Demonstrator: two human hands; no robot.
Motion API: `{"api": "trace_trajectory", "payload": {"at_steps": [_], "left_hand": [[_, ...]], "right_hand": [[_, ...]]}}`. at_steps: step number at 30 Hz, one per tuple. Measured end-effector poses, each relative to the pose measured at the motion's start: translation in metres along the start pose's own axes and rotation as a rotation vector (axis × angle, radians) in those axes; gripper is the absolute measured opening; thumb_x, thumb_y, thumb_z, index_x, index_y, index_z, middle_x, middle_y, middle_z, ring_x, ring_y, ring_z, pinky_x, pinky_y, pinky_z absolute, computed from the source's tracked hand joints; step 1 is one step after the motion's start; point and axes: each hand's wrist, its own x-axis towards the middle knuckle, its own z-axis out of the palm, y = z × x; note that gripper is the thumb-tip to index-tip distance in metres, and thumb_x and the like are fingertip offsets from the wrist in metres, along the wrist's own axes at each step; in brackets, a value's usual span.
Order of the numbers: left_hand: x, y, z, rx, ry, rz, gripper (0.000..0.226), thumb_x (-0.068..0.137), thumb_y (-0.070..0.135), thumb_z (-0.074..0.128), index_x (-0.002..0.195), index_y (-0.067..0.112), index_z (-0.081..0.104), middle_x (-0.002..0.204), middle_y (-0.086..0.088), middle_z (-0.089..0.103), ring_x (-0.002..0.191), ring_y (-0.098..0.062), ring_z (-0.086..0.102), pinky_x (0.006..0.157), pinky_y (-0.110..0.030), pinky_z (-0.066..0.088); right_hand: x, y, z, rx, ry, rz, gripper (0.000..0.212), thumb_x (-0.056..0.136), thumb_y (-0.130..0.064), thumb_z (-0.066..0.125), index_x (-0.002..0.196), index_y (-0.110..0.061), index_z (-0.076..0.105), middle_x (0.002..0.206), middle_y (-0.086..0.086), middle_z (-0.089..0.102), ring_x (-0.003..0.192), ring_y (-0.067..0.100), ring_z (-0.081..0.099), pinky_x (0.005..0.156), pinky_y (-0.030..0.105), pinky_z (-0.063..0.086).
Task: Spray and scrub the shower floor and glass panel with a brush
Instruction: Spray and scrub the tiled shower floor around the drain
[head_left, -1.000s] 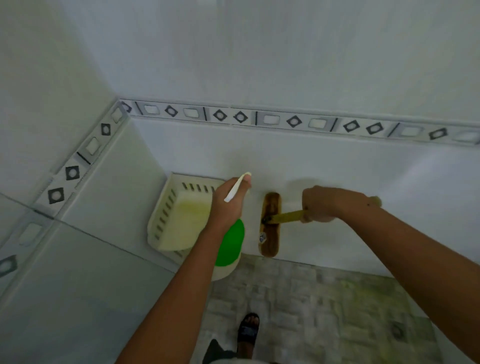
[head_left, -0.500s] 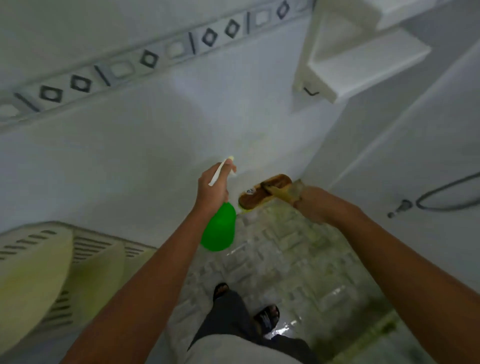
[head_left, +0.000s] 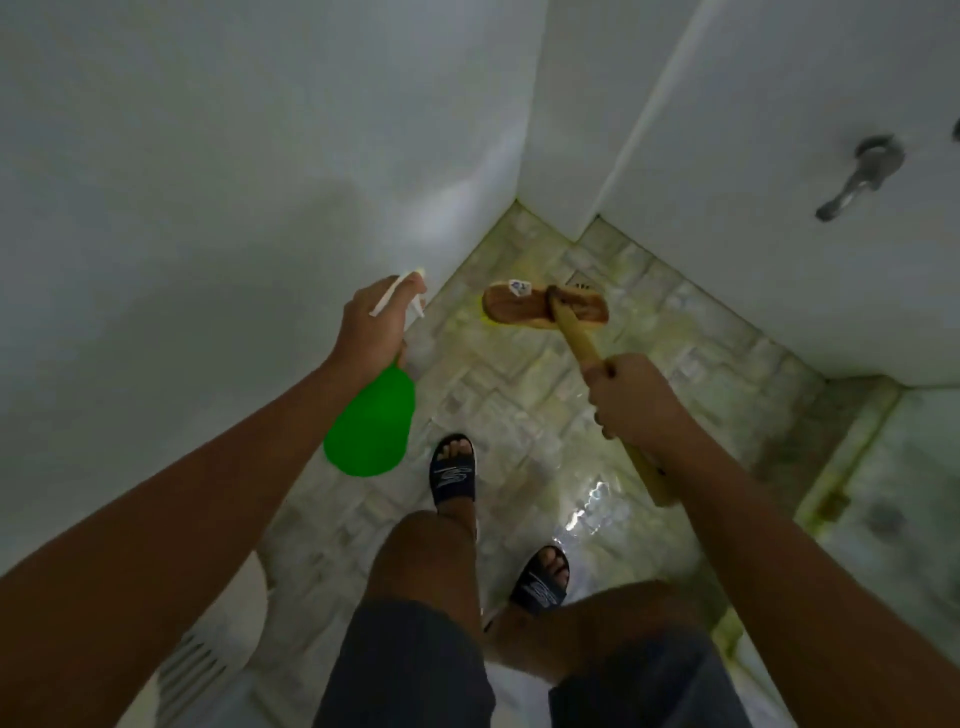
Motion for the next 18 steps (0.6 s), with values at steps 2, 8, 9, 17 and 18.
{"api": "trace_trajectory", "payload": {"at_steps": [2, 8, 9, 17, 18], "left_hand": [[0.04, -0.052, 0.026, 0.065, -0.014, 0.014, 0.048, 0.087, 0.06, 0.06, 0.084, 0.016, 0.077, 0.098, -0.027, 0.074, 0.04, -0.019, 0.053, 0.058, -0.035, 0.047], [0.135, -0.191, 0.087, 0.152, -0.046, 0.021, 0.046, 0.104, 0.044, 0.058, 0.087, 0.001, 0.068, 0.066, -0.018, 0.055, 0.045, -0.024, 0.053, 0.046, -0.023, 0.044], [0.148, -0.211, 0.096, 0.16, -0.048, 0.023, 0.046, 0.105, 0.042, 0.057, 0.088, 0.001, 0.068, 0.067, -0.019, 0.054, 0.046, -0.024, 0.052, 0.045, -0.023, 0.043], [0.218, -0.311, 0.151, 0.17, -0.009, 0.094, 0.048, 0.104, 0.045, 0.059, 0.08, 0.003, 0.066, 0.053, -0.001, 0.057, 0.037, -0.019, 0.053, 0.048, -0.024, 0.044], [0.222, -0.315, 0.155, 0.157, 0.002, 0.107, 0.048, 0.104, 0.044, 0.06, 0.08, 0.003, 0.065, 0.057, -0.009, 0.059, 0.037, -0.019, 0.053, 0.049, -0.025, 0.044]], "right_hand": [[0.048, 0.033, 0.039, 0.021, 0.024, 0.01, 0.036, 0.099, -0.034, 0.05, 0.089, -0.001, 0.062, 0.075, 0.013, 0.061, 0.059, 0.026, 0.059, 0.054, 0.038, 0.054], [0.162, 0.108, 0.137, -0.1, 0.001, 0.003, 0.033, 0.1, -0.037, 0.048, 0.089, -0.008, 0.061, 0.08, 0.01, 0.064, 0.07, 0.027, 0.065, 0.065, 0.041, 0.058], [0.177, 0.118, 0.15, -0.135, 0.0, -0.002, 0.034, 0.1, -0.038, 0.047, 0.09, -0.008, 0.061, 0.081, 0.01, 0.064, 0.07, 0.026, 0.064, 0.062, 0.038, 0.057], [0.271, 0.144, 0.211, -0.334, -0.022, -0.111, 0.029, 0.103, -0.034, 0.045, 0.08, -0.015, 0.048, 0.075, 0.0, 0.05, 0.061, 0.01, 0.049, 0.046, 0.023, 0.032], [0.279, 0.144, 0.213, -0.345, -0.027, -0.132, 0.031, 0.103, -0.033, 0.045, 0.076, -0.017, 0.045, 0.074, -0.001, 0.049, 0.06, 0.009, 0.047, 0.045, 0.022, 0.031]]}}
